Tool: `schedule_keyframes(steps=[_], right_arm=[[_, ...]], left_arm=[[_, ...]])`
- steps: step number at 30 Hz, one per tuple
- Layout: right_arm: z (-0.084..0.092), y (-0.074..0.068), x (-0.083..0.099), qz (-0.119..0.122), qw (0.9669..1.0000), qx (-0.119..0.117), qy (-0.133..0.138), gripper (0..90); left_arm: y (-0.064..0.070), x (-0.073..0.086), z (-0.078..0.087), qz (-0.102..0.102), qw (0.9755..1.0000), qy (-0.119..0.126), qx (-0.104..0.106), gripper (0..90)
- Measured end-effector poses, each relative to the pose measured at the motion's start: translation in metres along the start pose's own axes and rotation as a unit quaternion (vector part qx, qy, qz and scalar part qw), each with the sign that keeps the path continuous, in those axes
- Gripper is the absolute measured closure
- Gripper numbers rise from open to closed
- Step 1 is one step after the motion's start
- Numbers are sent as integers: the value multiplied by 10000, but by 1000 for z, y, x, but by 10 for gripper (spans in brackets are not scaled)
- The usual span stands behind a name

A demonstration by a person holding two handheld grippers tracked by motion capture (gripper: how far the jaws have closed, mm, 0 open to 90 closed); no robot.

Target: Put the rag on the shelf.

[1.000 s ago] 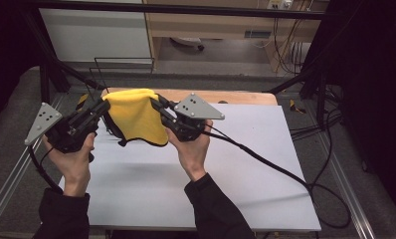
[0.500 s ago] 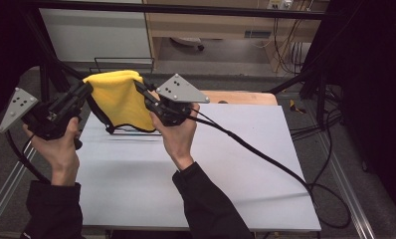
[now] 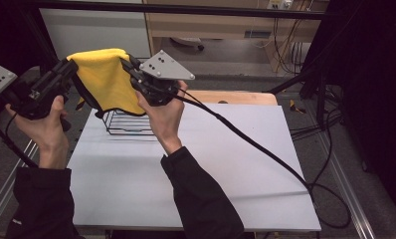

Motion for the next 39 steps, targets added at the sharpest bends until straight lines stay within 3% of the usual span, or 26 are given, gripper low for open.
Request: schedule_keyframes(steps=[19, 26, 34, 39], right_arm=[[-35, 17, -42, 216, 9995, 148, 179, 830], [-46, 26, -50, 285, 9991, 260, 176, 830], [-58, 39, -55, 197, 9991, 300, 232, 829], [-66, 51, -52, 159, 9991, 347, 203, 829]], left_arm=[[-14, -45, -34, -149, 9998, 134, -67, 802], [-18, -53, -49, -309, 9995, 36, -83, 802], [-28, -60, -73, -299, 9995, 23, -78, 802], [-34, -56, -88, -278, 9996, -15, -33, 801]])
Point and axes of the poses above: each handheld gripper's, and its own axes: z roughly backward along the jaws, x roughly out of its underside, y roughly to its right, the point moved 10 cm from there along -z, roughly forward along the jaws, and after that the axes turned 6 degrees about y, right-handed, at the moved point
